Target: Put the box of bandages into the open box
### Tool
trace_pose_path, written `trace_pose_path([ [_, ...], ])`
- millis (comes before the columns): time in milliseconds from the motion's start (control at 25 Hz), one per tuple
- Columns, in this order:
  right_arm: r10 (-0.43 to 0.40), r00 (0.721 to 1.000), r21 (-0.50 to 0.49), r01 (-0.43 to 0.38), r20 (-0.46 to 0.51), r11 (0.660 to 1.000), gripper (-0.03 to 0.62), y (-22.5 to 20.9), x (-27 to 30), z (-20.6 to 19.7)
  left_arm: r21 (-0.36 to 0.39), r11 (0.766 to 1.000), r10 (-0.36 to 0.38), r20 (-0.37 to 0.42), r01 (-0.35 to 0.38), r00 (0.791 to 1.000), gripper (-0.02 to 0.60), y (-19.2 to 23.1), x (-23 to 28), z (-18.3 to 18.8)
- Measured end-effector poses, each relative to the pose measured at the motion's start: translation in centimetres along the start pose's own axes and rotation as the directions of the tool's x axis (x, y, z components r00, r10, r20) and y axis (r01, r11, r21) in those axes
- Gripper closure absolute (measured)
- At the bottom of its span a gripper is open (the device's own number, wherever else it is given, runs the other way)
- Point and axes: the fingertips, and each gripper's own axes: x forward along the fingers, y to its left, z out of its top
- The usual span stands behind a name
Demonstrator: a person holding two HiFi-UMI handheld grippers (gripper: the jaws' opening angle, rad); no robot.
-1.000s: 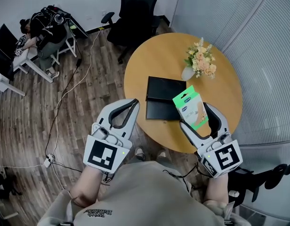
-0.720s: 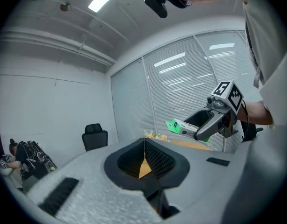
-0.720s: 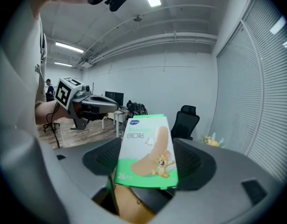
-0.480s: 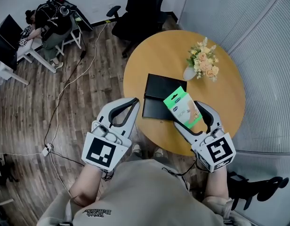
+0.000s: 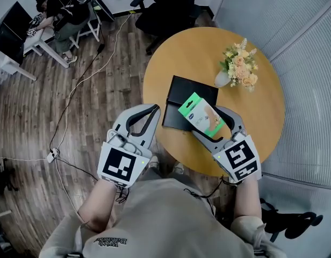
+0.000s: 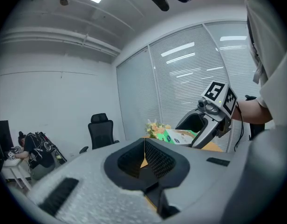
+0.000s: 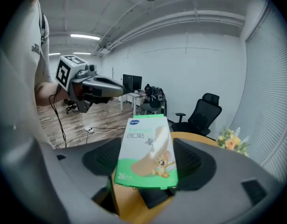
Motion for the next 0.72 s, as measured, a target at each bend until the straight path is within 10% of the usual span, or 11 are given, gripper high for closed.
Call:
trace_pose_path([
  [720,0.177,0.955,0.038,-0.174,-0.237,0.984,0.237,1.3,9.5,-8.6,-0.024,1.000,-0.019,-0.132,0.016,0.991,0.557,-0.8,2.9,-7.4],
])
